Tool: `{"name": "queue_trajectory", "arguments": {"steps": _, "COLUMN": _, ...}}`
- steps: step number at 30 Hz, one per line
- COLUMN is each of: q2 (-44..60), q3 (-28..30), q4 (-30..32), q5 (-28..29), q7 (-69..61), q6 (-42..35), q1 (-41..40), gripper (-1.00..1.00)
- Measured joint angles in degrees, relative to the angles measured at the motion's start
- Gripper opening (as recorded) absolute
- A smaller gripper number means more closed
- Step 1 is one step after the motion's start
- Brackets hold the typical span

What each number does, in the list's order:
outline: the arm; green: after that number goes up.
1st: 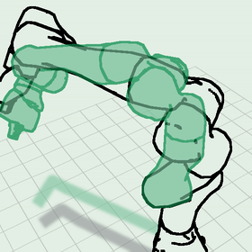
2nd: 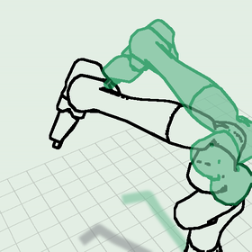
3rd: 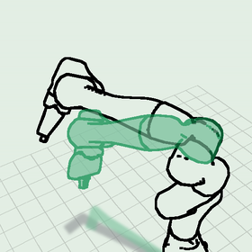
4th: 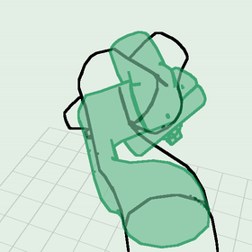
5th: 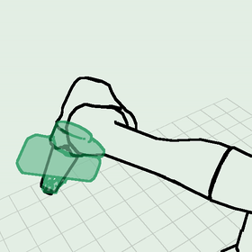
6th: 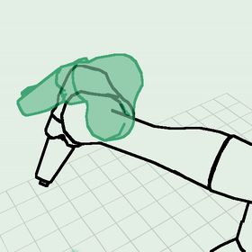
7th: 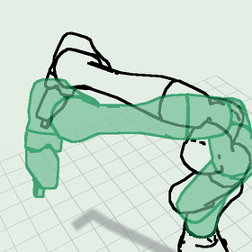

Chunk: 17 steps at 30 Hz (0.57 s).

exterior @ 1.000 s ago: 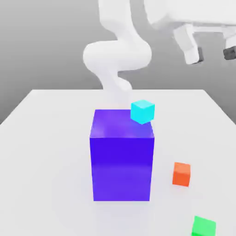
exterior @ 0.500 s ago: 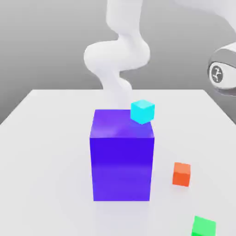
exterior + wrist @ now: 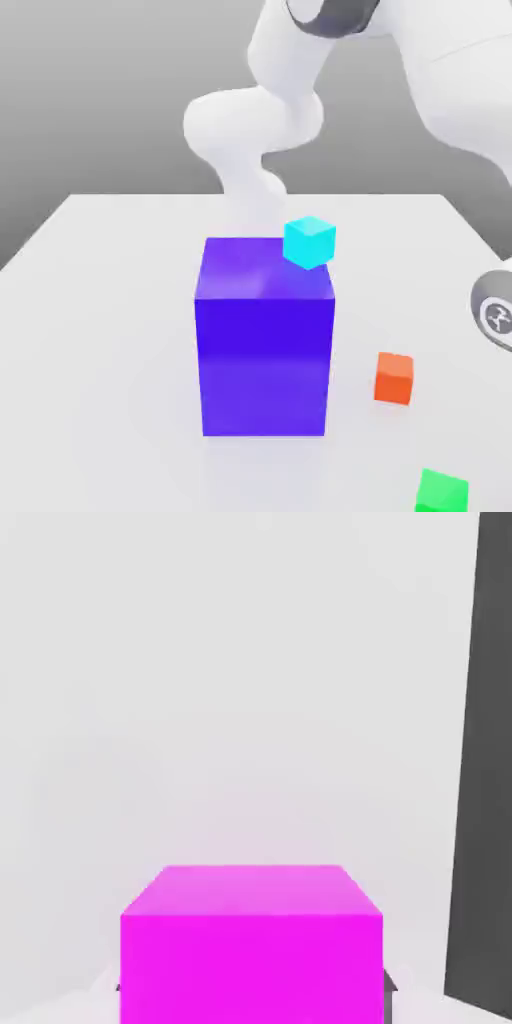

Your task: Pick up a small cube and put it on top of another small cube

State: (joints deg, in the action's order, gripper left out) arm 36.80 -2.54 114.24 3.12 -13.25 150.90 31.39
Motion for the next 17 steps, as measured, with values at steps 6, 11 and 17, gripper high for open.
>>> {"name": "queue_trajectory", "arguments": {"steps": 6, "q2": -11.5, "q3": 0.5, "q4": 5.6, "q5": -0.9, "q7": -3.6, "q6": -5.8, "q1": -3.1, "gripper": -1.0}}
{"name": "queue_trajectory", "arguments": {"steps": 11, "q2": -18.4, "q3": 2.4, "q4": 13.5, "q5": -2.9, "q7": -11.2, "q6": -4.8, "q1": -8.8, "gripper": -1.0}}
{"name": "queue_trajectory", "arguments": {"steps": 17, "q2": -13.7, "q3": 2.5, "q4": 13.8, "q5": -3.0, "q7": -11.7, "q6": 0.1, "q1": -9.3, "gripper": 1.0}}
